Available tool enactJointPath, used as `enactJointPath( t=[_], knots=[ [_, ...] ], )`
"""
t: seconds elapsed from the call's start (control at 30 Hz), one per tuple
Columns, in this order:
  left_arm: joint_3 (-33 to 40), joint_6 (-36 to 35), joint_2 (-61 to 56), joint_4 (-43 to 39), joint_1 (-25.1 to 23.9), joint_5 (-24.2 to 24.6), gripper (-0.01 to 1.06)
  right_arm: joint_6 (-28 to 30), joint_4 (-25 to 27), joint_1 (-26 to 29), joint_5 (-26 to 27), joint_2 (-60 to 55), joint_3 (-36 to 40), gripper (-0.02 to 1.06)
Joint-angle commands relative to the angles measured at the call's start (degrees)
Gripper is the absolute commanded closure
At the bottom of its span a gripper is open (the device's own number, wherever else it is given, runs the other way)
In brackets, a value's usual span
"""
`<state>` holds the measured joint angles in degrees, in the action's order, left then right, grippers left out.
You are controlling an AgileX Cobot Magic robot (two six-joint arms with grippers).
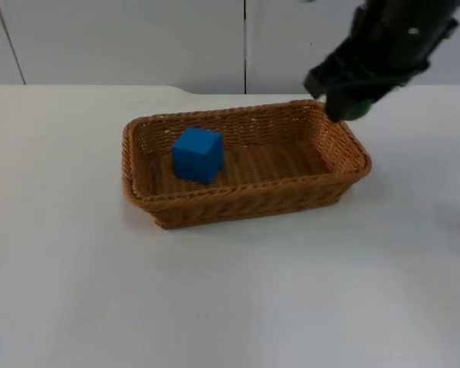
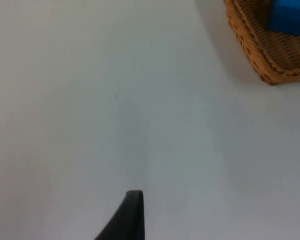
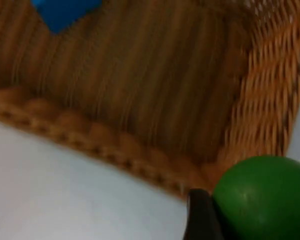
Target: Place all geometric objects except the red cube into the basket.
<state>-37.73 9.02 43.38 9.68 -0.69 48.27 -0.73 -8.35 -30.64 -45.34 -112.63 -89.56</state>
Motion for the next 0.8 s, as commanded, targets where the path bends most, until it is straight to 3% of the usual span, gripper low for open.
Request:
enactJointPath(
  t=[0.0, 0.13, 0.3, 0.43, 0.5, 0.57, 0.6, 0.77],
  knots=[
    [0.3, -0.4, -0.5, -0.2, 0.2, -0.6, 0.00, 0.7, 0.7, 0.2, -1.1, -4.5, -6.0, 1.05],
    [0.3, -0.4, -0.5, -0.3, 0.2, -0.6, 0.00, 0.7, 1.3, 0.2, -4.3, -14.2, -18.6, 1.05],
    [0.3, -0.4, -0.5, -0.7, 0.2, -0.8, 0.00, 1.8, 3.0, 0.2, -3.7, -20.6, -24.4, 1.04],
    [0.3, -0.4, -0.5, -1.3, 0.2, -0.7, 0.00, 1.8, 3.7, 0.2, -2.0, -24.0, -25.3, 0.93],
    [0.3, -0.4, -0.5, -1.3, 0.2, -0.7, 0.00, 1.8, 4.0, 0.2, -1.3, -25.5, -25.3, 0.81],
    [0.3, -0.4, -0.5, -1.3, 0.2, -0.6, 0.00, 1.8, 4.3, 0.2, -1.2, -26.7, -25.2, 0.59],
    [0.3, -0.4, -0.5, -1.3, 0.2, -0.6, 0.00, 1.8, 4.3, 0.2, -1.2, -26.7, -25.2, 0.59],
    [0.3, -0.4, -0.5, -1.3, 0.2, -0.6, 0.00, 1.3, 4.5, 0.2, -1.8, -26.5, -25.3, 0.27]
  ],
)
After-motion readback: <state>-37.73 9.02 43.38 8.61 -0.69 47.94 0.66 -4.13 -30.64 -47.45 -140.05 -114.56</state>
